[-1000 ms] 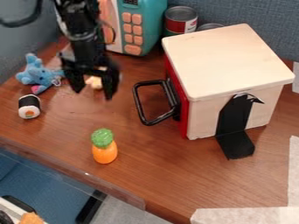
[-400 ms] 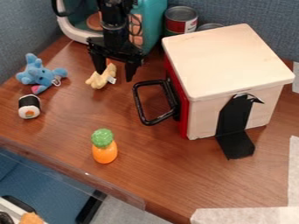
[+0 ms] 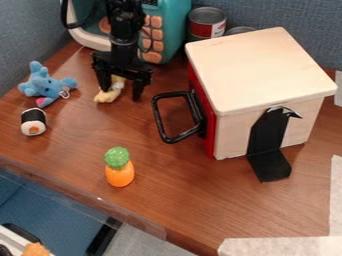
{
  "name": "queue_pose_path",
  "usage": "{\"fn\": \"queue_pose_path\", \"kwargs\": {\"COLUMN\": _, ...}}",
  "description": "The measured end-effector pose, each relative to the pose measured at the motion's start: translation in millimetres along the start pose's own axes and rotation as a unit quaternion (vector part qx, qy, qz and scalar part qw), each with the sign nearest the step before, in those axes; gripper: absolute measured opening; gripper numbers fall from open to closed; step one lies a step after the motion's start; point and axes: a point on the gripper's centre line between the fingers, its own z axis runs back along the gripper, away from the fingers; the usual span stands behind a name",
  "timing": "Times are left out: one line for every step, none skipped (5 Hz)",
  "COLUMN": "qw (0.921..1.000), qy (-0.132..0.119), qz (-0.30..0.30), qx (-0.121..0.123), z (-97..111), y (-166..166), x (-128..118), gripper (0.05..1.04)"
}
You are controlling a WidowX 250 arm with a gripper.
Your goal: Move the white toy to the top of the drawer
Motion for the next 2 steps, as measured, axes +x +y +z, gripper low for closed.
{"fn": "queue_pose_path", "kwargs": {"qw": 1.0, "qy": -0.001, "qz": 0.005, "qx": -0.002, "z": -0.8, "y": 3.9, "x": -0.2, "gripper": 0.947}}
{"fn": "queue_pose_path", "kwargs": {"qw": 0.9999, "qy": 0.002, "qz": 0.011, "qx": -0.008, "z": -5.5, "y": 6.8, "x": -6.0, "gripper": 0.656}}
